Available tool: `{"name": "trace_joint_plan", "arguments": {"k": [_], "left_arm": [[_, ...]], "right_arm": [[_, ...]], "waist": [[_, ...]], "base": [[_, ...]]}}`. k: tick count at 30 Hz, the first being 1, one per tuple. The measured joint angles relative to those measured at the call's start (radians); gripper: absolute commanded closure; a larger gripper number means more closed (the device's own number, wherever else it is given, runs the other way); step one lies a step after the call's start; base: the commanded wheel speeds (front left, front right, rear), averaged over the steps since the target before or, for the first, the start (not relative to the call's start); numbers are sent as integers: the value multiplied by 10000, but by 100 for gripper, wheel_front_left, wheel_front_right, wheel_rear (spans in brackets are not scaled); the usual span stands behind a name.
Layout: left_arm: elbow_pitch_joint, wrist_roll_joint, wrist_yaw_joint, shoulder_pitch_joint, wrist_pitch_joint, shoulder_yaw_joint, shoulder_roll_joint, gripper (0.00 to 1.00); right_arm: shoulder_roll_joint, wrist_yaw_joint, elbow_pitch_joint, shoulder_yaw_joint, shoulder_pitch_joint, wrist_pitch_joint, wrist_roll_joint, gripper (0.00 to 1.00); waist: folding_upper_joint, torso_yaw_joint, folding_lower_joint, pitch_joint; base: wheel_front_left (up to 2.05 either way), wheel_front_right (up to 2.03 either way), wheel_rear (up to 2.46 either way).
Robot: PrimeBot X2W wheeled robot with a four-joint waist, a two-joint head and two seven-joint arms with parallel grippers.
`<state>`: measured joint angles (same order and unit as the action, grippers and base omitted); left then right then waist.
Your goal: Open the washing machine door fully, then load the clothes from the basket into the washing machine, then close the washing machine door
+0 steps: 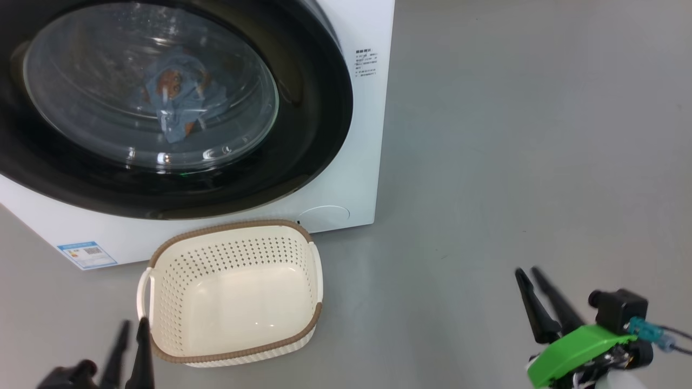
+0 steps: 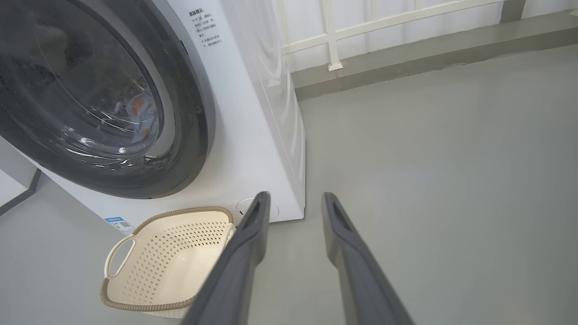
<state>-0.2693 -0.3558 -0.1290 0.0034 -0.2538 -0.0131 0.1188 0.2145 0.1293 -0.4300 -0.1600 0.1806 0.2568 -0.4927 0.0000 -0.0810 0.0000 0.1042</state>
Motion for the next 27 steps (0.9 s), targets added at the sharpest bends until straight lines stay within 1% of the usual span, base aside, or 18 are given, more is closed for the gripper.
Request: {"name": "trace_joint_plan", "arguments": {"k": [4, 9, 27], "left_arm": [[-268, -88, 0, 123, 65, 82, -268, 100], [-274, -575, 0, 135, 184, 67, -276, 100], [-274, -2303, 0, 127, 694, -8, -347, 100]], "right_arm": [[-201, 0, -288, -29, -274, -56, -90, 100], [-228, 0, -247, 44, -289, -190, -497, 100], [-372, 0, -17, 408, -314, -633, -2040, 100]], "waist": [[0, 4, 0, -5], [0, 41, 5, -77], [0, 154, 2, -194]], "base": [[0, 0, 0], [0, 0, 0], [0, 0, 0]]}}
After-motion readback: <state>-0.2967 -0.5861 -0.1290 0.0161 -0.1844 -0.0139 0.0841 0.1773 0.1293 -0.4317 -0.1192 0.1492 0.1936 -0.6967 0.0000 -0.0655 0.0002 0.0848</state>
